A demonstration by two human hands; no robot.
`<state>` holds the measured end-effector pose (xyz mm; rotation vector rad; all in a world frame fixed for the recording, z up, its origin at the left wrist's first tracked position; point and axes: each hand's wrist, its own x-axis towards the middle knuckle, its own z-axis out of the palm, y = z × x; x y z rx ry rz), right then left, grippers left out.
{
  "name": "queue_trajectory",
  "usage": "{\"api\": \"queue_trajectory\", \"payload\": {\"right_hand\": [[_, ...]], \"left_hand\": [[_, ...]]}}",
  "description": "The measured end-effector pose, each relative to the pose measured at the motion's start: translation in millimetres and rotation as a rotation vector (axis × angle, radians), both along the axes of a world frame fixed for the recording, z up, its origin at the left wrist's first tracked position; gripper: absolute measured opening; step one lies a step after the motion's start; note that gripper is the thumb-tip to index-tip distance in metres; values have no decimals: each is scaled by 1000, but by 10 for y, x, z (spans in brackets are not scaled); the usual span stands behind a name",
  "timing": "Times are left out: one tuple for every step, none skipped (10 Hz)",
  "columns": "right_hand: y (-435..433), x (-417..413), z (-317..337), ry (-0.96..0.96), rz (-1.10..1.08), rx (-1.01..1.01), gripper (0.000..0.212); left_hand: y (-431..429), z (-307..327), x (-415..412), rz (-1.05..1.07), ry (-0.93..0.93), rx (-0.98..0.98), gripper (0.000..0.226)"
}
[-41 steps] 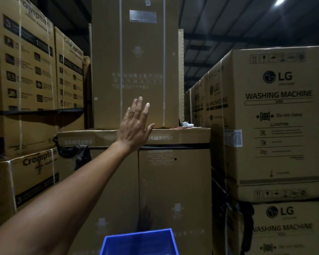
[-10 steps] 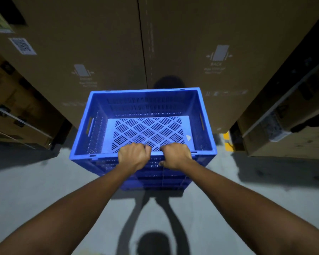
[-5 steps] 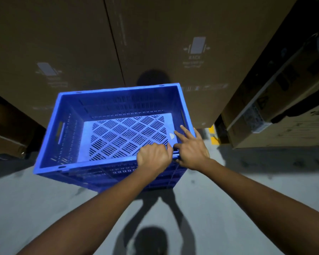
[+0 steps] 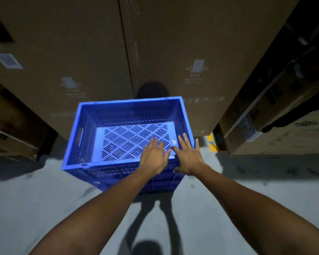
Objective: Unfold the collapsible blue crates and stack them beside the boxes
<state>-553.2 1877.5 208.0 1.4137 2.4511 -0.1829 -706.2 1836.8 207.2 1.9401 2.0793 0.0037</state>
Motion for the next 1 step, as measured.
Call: {"api": "queue_trajectory", "payload": {"right_hand": [[-214, -66, 386, 182, -28, 113, 92]], "left_hand": [[-210, 378, -229, -19, -2, 135, 64]]}}
